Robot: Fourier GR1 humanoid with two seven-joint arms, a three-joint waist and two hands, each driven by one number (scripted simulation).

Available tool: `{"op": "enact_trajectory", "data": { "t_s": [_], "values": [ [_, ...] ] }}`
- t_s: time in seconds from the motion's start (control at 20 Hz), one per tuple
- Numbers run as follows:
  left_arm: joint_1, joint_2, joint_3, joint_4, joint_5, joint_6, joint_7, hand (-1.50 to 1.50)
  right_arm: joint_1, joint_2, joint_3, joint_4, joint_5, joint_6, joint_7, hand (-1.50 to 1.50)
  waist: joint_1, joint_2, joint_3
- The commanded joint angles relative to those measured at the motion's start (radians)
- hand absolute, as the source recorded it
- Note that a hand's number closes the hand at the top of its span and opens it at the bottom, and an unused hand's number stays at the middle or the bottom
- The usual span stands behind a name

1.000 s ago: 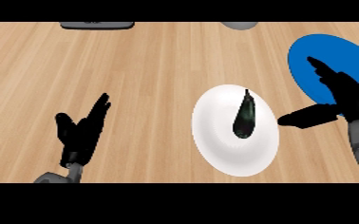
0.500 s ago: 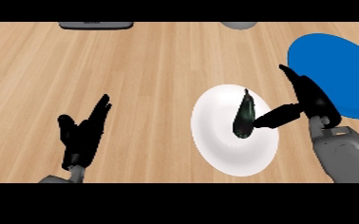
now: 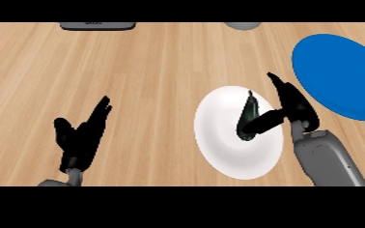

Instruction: Pick the eggplant from the plate and place it in the plate

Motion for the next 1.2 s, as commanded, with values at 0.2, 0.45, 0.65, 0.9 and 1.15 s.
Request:
{"op": "enact_trajectory", "data": {
  "t_s": [0.2, 0.45, 0.65, 0.9, 1.15],
  "values": [
    [0.021, -0.031, -0.001, 0.011, -0.020, -0.021, 0.049, 0.00, -0.010, 0.063, 0.050, 0.081, 0.128, -0.016, 0.048, -1.50, 0.000, 0.006, -0.007],
    [0.055, -0.054, 0.000, -0.064, -0.065, 0.008, 0.083, 0.00, 0.044, 0.075, 0.041, 0.030, 0.151, 0.023, 0.058, -1.50, -0.004, 0.004, -0.007],
    [0.035, -0.073, 0.041, 0.035, -0.062, -0.056, 0.015, 0.00, -0.024, 0.101, -0.008, 0.195, 0.150, 0.031, -0.045, -1.50, -0.001, 0.006, -0.007],
    [-0.017, -0.094, 0.037, 0.018, -0.087, -0.020, 0.071, 0.00, -0.062, 0.092, 0.007, 0.292, 0.126, 0.133, -0.091, 1.50, 0.001, 0.007, -0.007],
    [0.061, -0.124, 0.023, 0.021, -0.121, -0.020, 0.023, 0.00, -0.036, 0.131, 0.061, 0.261, 0.225, 0.081, -0.122, 1.50, -0.001, 0.005, -0.007]
  ]
}}
